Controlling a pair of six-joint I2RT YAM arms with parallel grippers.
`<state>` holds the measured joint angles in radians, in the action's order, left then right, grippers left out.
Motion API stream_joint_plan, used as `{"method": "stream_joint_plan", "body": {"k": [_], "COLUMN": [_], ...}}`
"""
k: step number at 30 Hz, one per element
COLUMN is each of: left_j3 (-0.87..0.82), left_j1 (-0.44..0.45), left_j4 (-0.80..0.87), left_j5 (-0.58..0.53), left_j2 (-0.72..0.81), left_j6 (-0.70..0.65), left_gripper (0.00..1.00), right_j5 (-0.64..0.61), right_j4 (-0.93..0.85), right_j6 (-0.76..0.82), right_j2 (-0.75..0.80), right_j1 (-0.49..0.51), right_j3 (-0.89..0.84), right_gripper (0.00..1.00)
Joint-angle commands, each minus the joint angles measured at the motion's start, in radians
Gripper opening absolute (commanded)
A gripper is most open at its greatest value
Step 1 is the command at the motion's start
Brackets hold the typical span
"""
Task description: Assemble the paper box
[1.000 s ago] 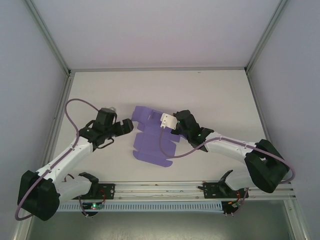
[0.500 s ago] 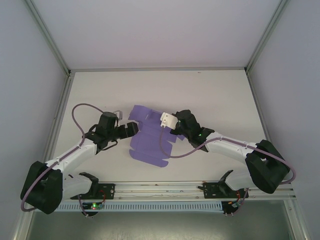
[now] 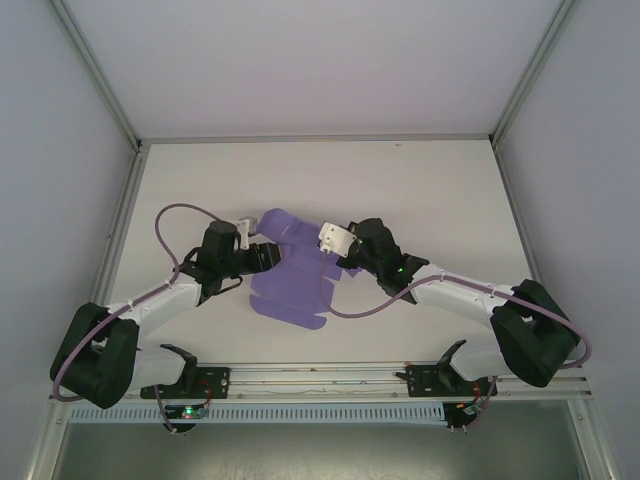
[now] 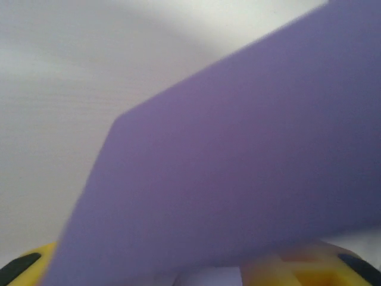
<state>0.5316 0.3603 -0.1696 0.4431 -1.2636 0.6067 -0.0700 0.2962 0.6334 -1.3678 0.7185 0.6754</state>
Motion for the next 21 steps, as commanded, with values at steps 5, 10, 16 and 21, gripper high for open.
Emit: {"method": "stream_joint_plan", "body": {"k": [5,10,16,21], "left_j3": [-0.012,-0.024,-0.018,0.012], "left_j1": [0.014,0.014,0.014,0.014], "left_j4": [-0.055,-0.023,0.043,0.206], "left_j5": [-0.02,-0.066,-0.094,-0.173], "left_j2": [-0.004,0.025,0.072,0.179], "left_j6": [-0.006,-0.019,-0.036,-0.063], "left_gripper": [0.15,0.01,0.15,0.7], "right_j5": [0.056,0.049,0.043,-0.049], "right_j4": [0.047,0.041,0.004,-0.071], "right_j6": [-0.031,-0.031,0.005,0.105], "right_j2": [0.024,0.028,0.033,0.021], "right_j1": [-0.013,-0.014,-0.014,-0.011], "right_j3": [-0.027,-0.029,-0.02,0.013], "right_gripper": [0.0,0.0,0.0,0.0]}}
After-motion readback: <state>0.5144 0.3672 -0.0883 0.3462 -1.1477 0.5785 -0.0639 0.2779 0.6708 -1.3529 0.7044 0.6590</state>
